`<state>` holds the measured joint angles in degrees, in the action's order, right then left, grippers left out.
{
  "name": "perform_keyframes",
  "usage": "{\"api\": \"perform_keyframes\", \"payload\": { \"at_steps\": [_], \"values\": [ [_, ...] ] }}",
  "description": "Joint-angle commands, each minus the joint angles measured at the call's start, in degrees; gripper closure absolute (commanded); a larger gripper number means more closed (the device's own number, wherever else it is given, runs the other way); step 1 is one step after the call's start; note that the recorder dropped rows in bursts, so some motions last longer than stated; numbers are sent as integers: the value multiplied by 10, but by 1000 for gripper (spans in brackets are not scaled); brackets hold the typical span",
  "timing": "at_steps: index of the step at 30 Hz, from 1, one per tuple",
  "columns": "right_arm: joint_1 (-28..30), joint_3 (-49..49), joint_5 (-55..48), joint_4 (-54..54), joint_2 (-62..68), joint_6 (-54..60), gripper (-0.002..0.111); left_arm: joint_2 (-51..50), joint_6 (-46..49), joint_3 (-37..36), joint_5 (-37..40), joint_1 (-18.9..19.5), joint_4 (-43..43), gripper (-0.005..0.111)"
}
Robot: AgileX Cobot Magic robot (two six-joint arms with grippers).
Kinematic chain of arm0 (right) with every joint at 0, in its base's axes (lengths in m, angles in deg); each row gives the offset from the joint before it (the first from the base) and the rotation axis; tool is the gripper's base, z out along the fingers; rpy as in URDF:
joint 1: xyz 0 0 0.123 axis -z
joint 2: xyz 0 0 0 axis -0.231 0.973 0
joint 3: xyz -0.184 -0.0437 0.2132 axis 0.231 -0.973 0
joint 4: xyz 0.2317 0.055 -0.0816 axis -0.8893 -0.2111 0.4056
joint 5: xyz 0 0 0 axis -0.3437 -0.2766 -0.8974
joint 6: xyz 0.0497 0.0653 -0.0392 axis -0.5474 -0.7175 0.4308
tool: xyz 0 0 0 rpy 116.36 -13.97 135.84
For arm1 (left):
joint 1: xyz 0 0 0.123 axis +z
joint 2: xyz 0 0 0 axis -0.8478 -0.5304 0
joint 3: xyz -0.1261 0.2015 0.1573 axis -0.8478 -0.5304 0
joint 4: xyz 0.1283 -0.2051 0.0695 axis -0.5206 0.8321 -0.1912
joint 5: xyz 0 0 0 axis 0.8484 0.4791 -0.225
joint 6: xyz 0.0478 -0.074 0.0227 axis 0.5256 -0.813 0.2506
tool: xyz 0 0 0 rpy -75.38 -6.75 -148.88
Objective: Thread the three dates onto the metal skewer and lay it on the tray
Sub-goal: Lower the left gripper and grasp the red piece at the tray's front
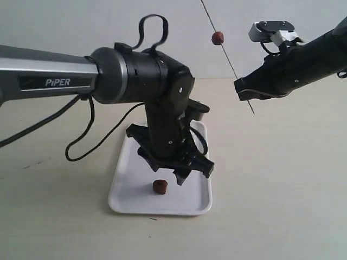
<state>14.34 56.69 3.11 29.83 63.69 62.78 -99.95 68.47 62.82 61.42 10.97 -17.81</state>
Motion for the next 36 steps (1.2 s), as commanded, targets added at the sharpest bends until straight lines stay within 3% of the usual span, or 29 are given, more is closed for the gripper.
{"api": "perform_keyframes", "payload": {
  "at_steps": [1,17,36],
  "values": [
    [3,-2,-9,1,-5,0,108,6,-62,-30,-26,-7,-55,50],
    [3,-2,-35,1,-5,1,108,43,-141,-127,-111,-7,-45,50],
    [3,-2,-65,1,-5,5,108,36,-169,-129,-117,-6,-9,50]
  ]
}}
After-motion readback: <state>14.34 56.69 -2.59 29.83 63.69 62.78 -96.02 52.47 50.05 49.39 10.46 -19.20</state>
